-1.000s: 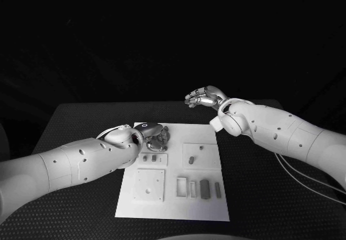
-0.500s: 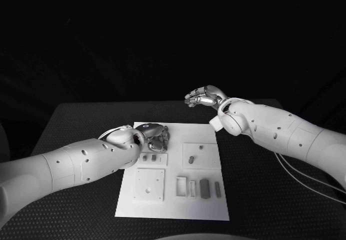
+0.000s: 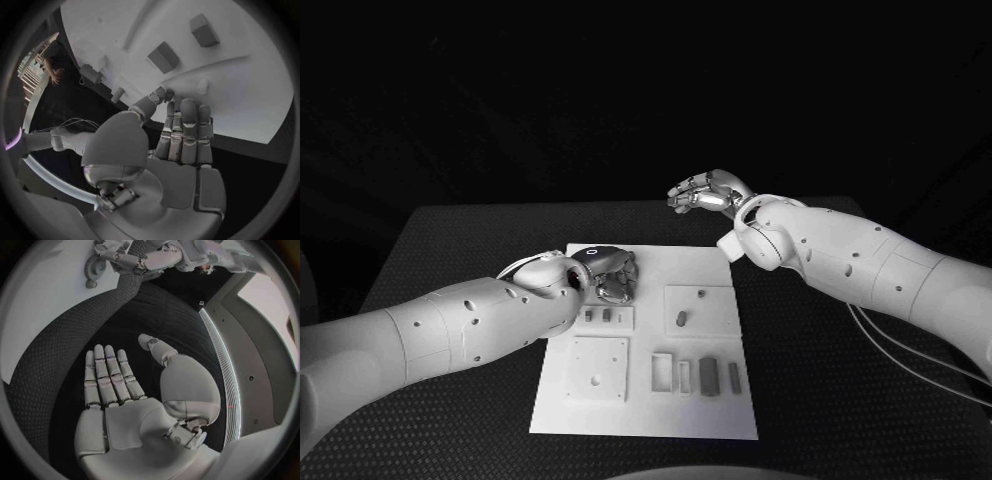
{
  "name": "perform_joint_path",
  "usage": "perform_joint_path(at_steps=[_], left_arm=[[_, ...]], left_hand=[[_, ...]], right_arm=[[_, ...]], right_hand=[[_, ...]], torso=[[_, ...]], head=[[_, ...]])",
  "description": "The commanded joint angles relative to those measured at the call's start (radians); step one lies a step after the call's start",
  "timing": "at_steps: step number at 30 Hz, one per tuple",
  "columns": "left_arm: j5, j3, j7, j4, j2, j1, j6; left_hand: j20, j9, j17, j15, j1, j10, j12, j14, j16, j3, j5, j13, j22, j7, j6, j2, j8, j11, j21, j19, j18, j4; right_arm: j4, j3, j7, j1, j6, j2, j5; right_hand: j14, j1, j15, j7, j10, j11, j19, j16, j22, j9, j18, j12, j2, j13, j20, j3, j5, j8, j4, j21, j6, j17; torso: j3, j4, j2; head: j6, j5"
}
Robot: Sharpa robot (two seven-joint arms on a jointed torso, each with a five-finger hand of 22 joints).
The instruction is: Assemble the parts on the task board
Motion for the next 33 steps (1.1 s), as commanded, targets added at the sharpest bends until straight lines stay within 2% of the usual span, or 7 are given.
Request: perform_joint_path(at_steps=[1,7,18,22,23,27,33], left_arm=[[-0.003,-0.004,0.007,0.003,0.004,-0.007,0.037],[-0.003,-0.004,0.007,0.005,0.005,-0.007,0.054],[-0.012,-0.004,0.007,0.003,0.005,-0.007,0.072],[-0.012,-0.004,0.01,0.002,0.005,-0.007,0.057],[-0.011,-0.004,0.011,0.002,0.005,-0.007,0.052],[-0.002,-0.004,0.015,0.001,0.002,-0.007,0.035],[0.015,-0.003,0.039,0.013,-0.002,-0.007,-0.038]], left_hand=[[-0.076,0.0,0.001,-0.011,0.003,0.014,0.004,0.006,0.005,0.006,0.008,0.003,-0.001,-0.007,0.018,0.016,0.011,-0.006,0.009,0.006,0.011,-0.001],[-0.084,0.0,-0.007,-0.018,0.015,0.042,0.006,0.025,0.001,0.014,0.01,0.005,-0.003,-0.013,0.042,0.028,0.024,-0.014,0.015,0.01,0.009,-0.004],[-0.087,0.0,-0.009,-0.02,0.023,0.056,0.006,0.036,0.002,0.02,0.011,0.005,-0.004,-0.012,0.055,0.038,0.03,-0.016,0.017,0.009,0.008,-0.004],[-0.09,-0.001,-0.012,-0.022,0.034,0.071,0.006,0.043,0.0,0.031,0.009,0.005,-0.007,-0.011,0.065,0.046,0.035,-0.017,0.017,0.01,0.006,-0.004],[-0.092,0.0,-0.013,-0.024,0.044,0.084,0.008,0.049,0.001,0.044,-0.006,0.006,-0.009,-0.011,0.075,0.049,0.04,-0.02,0.019,0.014,0.007,-0.003],[-0.097,0.0,-0.013,-0.029,0.041,0.109,0.009,0.069,0.007,0.062,-0.015,0.008,-0.013,-0.01,0.093,0.056,0.048,-0.025,0.023,0.024,0.006,-0.001],[-0.103,-0.001,-0.009,-0.034,0.04,0.122,0.005,0.085,0.019,0.073,-0.018,0.007,-0.015,-0.011,0.099,0.06,0.051,-0.029,0.029,0.034,0.007,-0.003]], right_arm=[[0.002,0.0,0.007,0.0,0.008,0.001,-0.001],[0.002,0.0,0.006,0.0,0.009,0.001,-0.001],[0.003,0.0,0.006,0.0,0.009,0.0,-0.001],[0.003,0.0,0.006,0.0,0.01,0.001,-0.001],[0.003,0.0,0.006,0.0,0.01,0.001,-0.001],[0.003,0.0,0.006,0.0,0.01,0.001,-0.001],[-0.001,0.0,0.007,0.0,0.011,0.003,-0.001]], right_hand=[[-0.006,-0.002,0.002,0.025,0.007,0.002,0.004,0.006,0.002,-0.001,-0.016,-0.006,0.005,0.001,-0.005,-0.002,0.005,0.004,-0.002,-0.004,-0.007,-0.001],[-0.006,-0.002,0.002,0.025,0.007,0.002,0.005,0.006,0.002,-0.002,-0.016,-0.006,0.005,0.001,-0.005,-0.001,0.005,0.004,-0.002,-0.004,-0.006,-0.001],[-0.006,-0.002,0.002,0.025,0.007,0.002,0.005,0.006,0.002,-0.002,-0.016,-0.006,0.005,0.001,-0.005,-0.001,0.005,0.004,-0.002,-0.005,-0.006,-0.001],[-0.006,-0.002,0.002,0.025,0.007,0.002,0.005,0.006,0.002,-0.002,-0.016,-0.006,0.005,0.001,-0.005,-0.001,0.005,0.004,-0.002,-0.005,-0.006,-0.002],[-0.006,-0.002,0.002,0.025,0.007,0.002,0.005,0.006,0.002,-0.002,-0.016,-0.006,0.005,0.001,-0.005,-0.001,0.005,0.004,-0.002,-0.005,-0.006,-0.002],[-0.006,-0.002,0.002,0.025,0.007,0.002,0.005,0.006,0.002,-0.002,-0.016,-0.006,0.005,0.001,-0.005,-0.001,0.005,0.005,-0.002,-0.005,-0.006,-0.002],[-0.006,-0.002,0.002,0.025,0.008,0.002,0.005,0.007,0.003,-0.002,-0.016,-0.006,0.005,0.001,-0.005,-0.001,0.005,0.005,-0.002,-0.006,-0.006,-0.002]], torso=[[0.0006,0.0003,0.0],[0.0004,0.0007,0.0],[0.0006,0.0004,0.0],[0.0002,0.0005,0.0],[0.0002,0.0004,0.0],[0.0002,0.0005,0.0],[-0.0007,0.0001,0.0]], head=[[-0.001,0.002],[-0.004,0.001],[-0.004,0.001],[-0.004,0.001],[-0.004,0.002],[-0.003,0.003],[-0.001,0.002]])
